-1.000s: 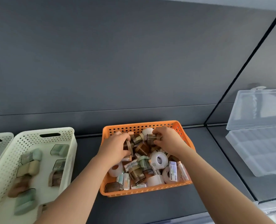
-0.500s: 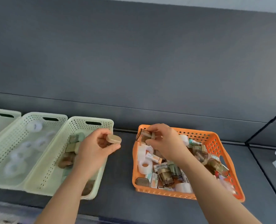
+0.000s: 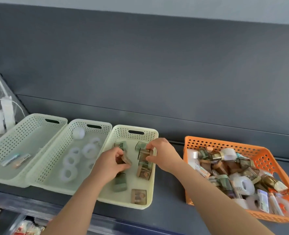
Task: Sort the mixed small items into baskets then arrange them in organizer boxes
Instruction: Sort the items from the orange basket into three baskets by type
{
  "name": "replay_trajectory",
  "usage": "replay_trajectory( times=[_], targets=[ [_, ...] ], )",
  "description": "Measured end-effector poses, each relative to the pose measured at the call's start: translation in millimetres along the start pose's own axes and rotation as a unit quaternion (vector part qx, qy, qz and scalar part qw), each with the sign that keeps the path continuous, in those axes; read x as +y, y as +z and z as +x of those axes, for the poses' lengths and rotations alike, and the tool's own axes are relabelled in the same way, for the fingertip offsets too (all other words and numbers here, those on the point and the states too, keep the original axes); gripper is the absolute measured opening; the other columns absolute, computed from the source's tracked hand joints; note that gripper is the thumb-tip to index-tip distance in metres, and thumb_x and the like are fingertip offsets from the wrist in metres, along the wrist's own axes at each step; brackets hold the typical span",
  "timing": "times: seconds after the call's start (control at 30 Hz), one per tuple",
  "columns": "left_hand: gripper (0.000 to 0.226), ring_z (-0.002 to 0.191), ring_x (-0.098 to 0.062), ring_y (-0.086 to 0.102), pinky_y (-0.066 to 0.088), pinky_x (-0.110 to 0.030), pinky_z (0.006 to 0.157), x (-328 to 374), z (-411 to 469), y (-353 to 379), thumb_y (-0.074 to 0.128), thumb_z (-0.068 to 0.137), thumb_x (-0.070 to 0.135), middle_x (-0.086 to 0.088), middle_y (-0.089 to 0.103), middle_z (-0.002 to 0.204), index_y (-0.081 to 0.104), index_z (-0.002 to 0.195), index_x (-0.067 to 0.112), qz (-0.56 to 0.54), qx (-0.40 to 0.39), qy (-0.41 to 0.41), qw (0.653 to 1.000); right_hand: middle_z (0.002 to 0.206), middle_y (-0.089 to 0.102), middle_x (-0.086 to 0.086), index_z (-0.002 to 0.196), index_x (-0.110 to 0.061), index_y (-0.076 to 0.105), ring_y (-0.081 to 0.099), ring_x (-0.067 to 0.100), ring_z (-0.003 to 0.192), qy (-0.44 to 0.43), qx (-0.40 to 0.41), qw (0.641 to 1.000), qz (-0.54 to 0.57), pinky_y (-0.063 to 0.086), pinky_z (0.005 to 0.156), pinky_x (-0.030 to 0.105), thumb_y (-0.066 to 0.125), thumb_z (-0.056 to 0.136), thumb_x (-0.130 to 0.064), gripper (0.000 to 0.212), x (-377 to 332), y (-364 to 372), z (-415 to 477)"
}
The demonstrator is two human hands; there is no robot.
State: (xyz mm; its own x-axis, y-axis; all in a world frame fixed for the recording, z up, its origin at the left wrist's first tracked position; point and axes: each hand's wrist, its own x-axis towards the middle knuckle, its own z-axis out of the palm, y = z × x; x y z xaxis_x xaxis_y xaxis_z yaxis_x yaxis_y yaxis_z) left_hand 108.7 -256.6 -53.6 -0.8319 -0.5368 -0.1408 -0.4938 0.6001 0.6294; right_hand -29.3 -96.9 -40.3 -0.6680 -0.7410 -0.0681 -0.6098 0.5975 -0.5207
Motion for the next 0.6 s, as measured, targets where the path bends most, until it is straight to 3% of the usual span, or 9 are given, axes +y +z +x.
replay_trajectory(
  times=[0.13, 0.27, 0.47, 0.6],
  targets=[
    [0.044, 0.098, -0.008, 0.054, 0.04, -0.021, 0.083, -7, 6, 1, 0.077, 0.075, 0.035, 0.011, 0.056, 0.111, 0.061, 0.114, 0.026, 0.054, -0.041, 0.06, 0.996, 0.127, 0.049, 0.005, 0.123, -0.019, 0.059, 0.037, 0.019, 0.126, 0.017, -0.036, 0.997, -0.062, 0.04, 0.101, 0.032, 0.061, 0.085, -0.028, 0.039, -6, 7, 2],
    [0.044, 0.107, -0.01, 0.053, 0.04, -0.021, 0.093, -13, 6, 5, 0.064, 0.086, 0.034, 0.005, 0.051, 0.127, 0.056, 0.127, 0.019, 0.126, -0.04, 0.1, 0.986, 0.134, 0.048, 0.007, 0.126, -0.01, 0.055, 0.032, 0.024, 0.129, 0.001, -0.044, 0.992, -0.12, 0.036, 0.106, 0.037, 0.048, 0.093, -0.027, 0.038, -14, 6, 0],
    [0.037, 0.114, -0.013, 0.053, 0.043, -0.03, 0.099, 9, 1, 5, 0.055, 0.092, 0.035, 0.004, 0.056, 0.127, 0.058, 0.126, 0.019, 0.051, 0.027, 0.141, 0.988, 0.144, 0.045, -0.003, 0.14, -0.018, 0.044, 0.037, 0.014, 0.134, 0.015, 0.083, 0.996, -0.02, 0.032, 0.107, 0.025, 0.053, 0.095, -0.024, 0.046, 1, -7, -45],
    [0.028, 0.098, -0.006, 0.056, 0.048, -0.027, 0.089, 61, -5, 19, 0.057, 0.091, 0.032, 0.012, 0.06, 0.106, 0.064, 0.116, 0.022, -0.008, 0.031, 0.223, 0.974, 0.136, 0.052, -0.007, 0.134, -0.018, 0.051, 0.056, 0.015, 0.117, 0.07, 0.13, 0.989, -0.011, 0.04, 0.098, 0.023, 0.055, 0.094, -0.024, 0.041, 33, -36, -91]
  ],
)
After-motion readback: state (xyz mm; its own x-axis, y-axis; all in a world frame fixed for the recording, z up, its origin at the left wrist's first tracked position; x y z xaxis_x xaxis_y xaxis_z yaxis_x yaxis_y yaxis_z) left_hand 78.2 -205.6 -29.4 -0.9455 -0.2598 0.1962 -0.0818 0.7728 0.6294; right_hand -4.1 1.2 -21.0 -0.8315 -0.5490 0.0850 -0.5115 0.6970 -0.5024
